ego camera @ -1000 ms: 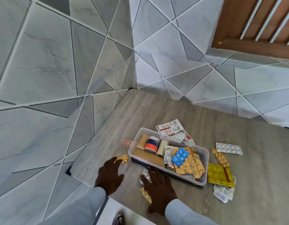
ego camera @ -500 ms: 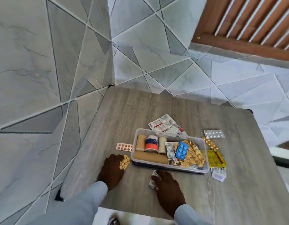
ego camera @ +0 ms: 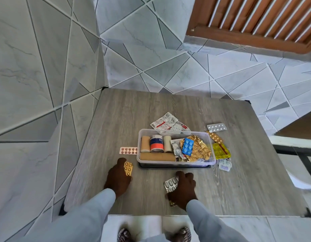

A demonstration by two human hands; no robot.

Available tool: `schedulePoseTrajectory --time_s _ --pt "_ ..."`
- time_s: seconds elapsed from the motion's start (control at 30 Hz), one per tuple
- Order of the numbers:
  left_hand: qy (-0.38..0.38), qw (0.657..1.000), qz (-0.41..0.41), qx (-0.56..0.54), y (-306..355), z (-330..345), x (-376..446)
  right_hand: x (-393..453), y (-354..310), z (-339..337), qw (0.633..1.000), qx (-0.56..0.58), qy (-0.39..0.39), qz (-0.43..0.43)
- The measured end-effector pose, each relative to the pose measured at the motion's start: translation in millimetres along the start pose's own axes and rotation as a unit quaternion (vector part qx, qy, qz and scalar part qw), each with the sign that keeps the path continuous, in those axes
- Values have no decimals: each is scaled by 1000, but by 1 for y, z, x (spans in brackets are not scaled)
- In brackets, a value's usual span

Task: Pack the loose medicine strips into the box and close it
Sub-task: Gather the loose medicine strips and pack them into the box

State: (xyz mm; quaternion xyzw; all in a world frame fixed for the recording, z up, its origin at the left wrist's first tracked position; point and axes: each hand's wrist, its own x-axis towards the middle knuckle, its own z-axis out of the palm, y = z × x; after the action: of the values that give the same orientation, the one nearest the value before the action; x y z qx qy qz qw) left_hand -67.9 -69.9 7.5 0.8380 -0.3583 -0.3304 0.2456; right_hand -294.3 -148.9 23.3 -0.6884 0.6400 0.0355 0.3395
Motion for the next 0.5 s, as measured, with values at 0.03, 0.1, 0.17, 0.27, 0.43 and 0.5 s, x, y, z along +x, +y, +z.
schedulePoseTrajectory --time_s 0.03,0.1,0.17,0.27,0.43,0.5 --pt "-7 1000 -7 -8 0 1 -1 -1 -1 -1 1000 -4 4 -3" --pt "-24 999 -24 -27 1 0 -4 -1 -3 -3 1000 -7 3 -9" --pt "-41 997 -35 -55 3 1 -7 0 -5 -4 1000 1 -6 -10" --pt "-81 993 -31 -82 7 5 -13 3 -7 -4 998 57 -28 -9" --pt "-176 978 -50 -97 23 11 -22 0 -6 -7 978 184 -95 -22" --pt "-233 966 -61 -94 36 9 -26 -5 -8 -11 974 199 -102 -30"
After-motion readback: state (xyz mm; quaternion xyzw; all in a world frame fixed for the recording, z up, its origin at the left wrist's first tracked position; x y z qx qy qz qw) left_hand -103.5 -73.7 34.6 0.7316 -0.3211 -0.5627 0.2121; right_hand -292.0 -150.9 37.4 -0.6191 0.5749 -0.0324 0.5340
